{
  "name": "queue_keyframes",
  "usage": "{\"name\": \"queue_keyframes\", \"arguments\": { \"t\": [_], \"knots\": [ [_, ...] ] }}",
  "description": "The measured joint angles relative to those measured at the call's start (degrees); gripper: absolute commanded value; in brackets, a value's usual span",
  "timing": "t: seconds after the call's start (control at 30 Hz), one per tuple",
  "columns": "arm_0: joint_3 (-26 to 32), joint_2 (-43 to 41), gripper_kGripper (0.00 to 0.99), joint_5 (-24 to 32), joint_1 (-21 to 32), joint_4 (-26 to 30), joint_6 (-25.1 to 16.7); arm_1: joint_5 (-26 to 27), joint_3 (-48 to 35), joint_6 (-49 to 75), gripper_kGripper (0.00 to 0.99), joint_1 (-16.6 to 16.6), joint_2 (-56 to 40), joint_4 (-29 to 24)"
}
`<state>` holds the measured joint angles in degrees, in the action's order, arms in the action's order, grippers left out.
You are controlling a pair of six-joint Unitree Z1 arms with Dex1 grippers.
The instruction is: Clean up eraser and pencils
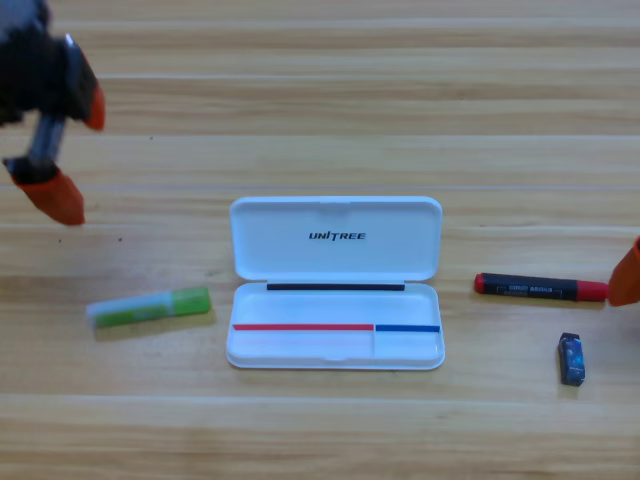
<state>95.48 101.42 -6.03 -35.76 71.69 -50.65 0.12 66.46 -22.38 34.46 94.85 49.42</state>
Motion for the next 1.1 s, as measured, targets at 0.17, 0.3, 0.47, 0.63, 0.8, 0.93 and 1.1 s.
{"name": "queue_keyframes", "arguments": {
  "t": [0.17,0.3,0.47,0.63,0.8,0.93,1.1],
  "knots": [
    [0.0,3.5,0.983,0.0,0.3,0.0,0.0,3.1,3.0,-7.9,0.907,0.1,5.3,-0.3],
    [-1.4,4.4,0.977,0.0,0.4,-0.5,0.2,5.1,4.5,-11.8,0.81,0.4,9.3,-0.7],
    [-3.3,6.2,0.977,0.8,0.6,-3.1,1.0,5.4,4.8,-13.0,0.808,0.8,13.4,-1.5],
    [-3.3,9.8,0.977,2.2,2.3,-4.3,4.3,5.3,4.8,-13.2,0.762,0.9,16.2,-2.1],
    [-6.7,10.8,0.979,2.8,3.9,-10.5,7.3,5.2,4.6,-13.2,0.479,0.9,17.8,-2.8],
    [-13.4,10.8,0.98,3.5,4.6,-16.7,7.7,5.2,4.2,-13.2,0.394,0.9,20.0,-4.3],
    [-19.6,10.8,0.982,4.8,4.9,-21.6,7.7,5.2,4.0,-13.2,0.341,0.9,20.5,-4.8]
  ]
}}
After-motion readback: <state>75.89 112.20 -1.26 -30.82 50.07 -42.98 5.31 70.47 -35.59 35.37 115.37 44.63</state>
